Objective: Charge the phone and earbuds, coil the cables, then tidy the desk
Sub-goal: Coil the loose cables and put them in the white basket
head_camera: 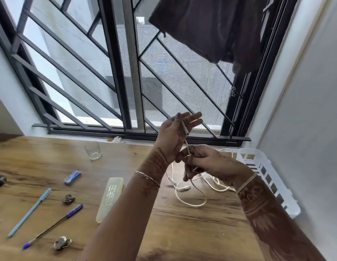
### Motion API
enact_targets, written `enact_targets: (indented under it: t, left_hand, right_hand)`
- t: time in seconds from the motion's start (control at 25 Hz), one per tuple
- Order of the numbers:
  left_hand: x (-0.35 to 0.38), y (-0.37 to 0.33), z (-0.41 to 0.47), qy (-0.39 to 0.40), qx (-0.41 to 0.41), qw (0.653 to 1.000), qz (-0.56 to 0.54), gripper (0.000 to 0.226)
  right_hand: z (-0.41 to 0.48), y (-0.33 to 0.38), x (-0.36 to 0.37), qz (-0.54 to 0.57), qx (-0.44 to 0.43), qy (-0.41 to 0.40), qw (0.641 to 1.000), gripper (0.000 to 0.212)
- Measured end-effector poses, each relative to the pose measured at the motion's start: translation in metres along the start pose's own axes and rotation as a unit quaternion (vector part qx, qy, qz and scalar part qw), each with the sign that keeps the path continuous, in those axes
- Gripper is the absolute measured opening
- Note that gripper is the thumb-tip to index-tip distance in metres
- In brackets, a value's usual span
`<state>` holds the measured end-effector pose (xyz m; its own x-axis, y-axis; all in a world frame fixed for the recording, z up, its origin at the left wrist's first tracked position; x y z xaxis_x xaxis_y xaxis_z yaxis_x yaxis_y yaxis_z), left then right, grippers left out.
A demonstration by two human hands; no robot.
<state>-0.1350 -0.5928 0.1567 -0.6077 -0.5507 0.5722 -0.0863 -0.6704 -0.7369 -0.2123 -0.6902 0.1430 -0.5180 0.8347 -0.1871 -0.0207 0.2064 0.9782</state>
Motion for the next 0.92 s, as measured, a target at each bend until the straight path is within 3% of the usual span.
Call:
enact_targets:
  t: [0.08, 0.24, 0.36, 0.6, 0.76, 0.92]
  left_hand:
    - [-0.005, 0.007, -0.001, -0.013, -0.039, 0.992, 0.122, 0.029]
    - [-0.025, 0.017, -0.014, -0.019, -0.094, 0.916, 0.39, 0.023]
    - [-0.033, 0.018, -0.02, -0.009, -0.122, 0.878, 0.463, 0.026]
    - [-0.028, 0.009, -0.032, 0.052, -0.201, 0.89, 0.407, 0.064]
    - [-0.023, 0.006, -0.04, 0.051, -0.227, 0.955, 0.186, 0.058]
    - [-0.015, 0.008, -0.046, 0.087, -0.266, 0.96, -0.004, 0.046]
  right_hand:
    - [-0.001, 0.002, -0.002, -0.021, 0.031, -0.01, 0.999, 0.015]
    - [-0.002, 0.003, -0.016, 0.003, 0.052, -0.076, 0.996, 0.016]
    - [-0.002, 0.003, -0.029, 0.043, 0.048, -0.127, 0.99, 0.006]
    - [0.009, 0.008, -0.049, 0.114, -0.008, -0.238, 0.965, 0.026]
    - [0.022, -0.004, -0.054, 0.235, -0.023, -0.245, 0.94, 0.027]
    - [0.025, -0.029, -0.048, 0.315, 0.006, -0.187, 0.93, 0.022]
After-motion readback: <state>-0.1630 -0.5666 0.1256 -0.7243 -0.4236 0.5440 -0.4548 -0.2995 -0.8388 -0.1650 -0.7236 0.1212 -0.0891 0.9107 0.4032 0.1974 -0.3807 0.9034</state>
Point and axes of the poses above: each hand's wrist, its own z-axis towards the middle knuckle, its own x-axis out of the palm, y = z × x, the point moved 2 cm from there along z, towards the middle knuckle, and after that the axes turned 9 degrees about y, right-handed, at the moved point
